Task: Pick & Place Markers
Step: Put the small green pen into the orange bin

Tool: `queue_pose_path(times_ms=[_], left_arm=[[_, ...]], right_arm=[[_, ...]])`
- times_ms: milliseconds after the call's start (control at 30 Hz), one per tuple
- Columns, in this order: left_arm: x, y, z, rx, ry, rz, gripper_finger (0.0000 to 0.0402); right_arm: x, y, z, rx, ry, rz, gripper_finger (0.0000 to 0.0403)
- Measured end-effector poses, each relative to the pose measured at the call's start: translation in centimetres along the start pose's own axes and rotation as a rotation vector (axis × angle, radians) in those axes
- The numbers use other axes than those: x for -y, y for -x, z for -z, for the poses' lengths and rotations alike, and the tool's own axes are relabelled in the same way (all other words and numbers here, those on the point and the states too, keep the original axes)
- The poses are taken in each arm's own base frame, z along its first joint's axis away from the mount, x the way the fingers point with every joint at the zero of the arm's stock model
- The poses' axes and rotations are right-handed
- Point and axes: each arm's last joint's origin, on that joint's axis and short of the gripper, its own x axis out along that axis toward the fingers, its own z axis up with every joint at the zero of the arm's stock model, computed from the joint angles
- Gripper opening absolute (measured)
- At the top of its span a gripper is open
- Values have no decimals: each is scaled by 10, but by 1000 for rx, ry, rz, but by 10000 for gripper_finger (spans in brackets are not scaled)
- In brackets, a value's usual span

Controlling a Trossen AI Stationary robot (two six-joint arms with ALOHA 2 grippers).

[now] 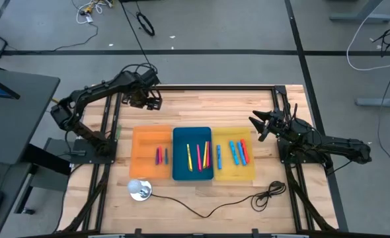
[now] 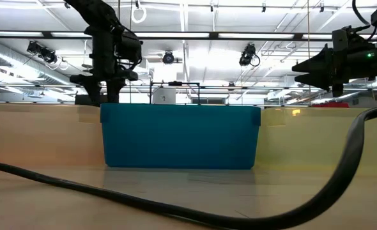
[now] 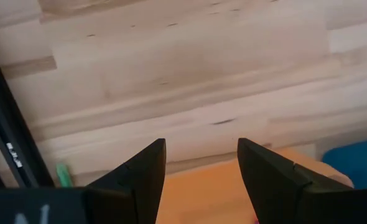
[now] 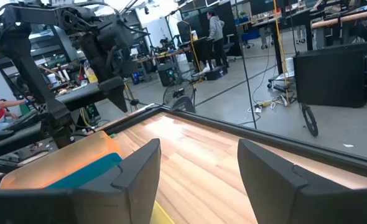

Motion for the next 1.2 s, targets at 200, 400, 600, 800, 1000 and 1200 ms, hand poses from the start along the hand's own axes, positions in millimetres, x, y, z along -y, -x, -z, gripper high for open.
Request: queue_pose_path(times_ms=[200,400,600,800,1000,1200], left_arm=[[-16,-4,7,53,44,33,204],[-37,-10,21,47,98,39,204],[-59,-10,31,71,130,27,204],[-80,-17,39,39,173,-12,204],[-96,-25,42,-9,194,-65,204],[-107,-35,46,-57,234,-93,204]], right_arm=[[0,0,0,0,0,0,215],[0,0,0,0,0,0,215],[0,0,0,0,0,0,215],[0,0,0,0,0,0,215],[0,0,0,0,0,0,215],[0,0,0,0,0,0,215]])
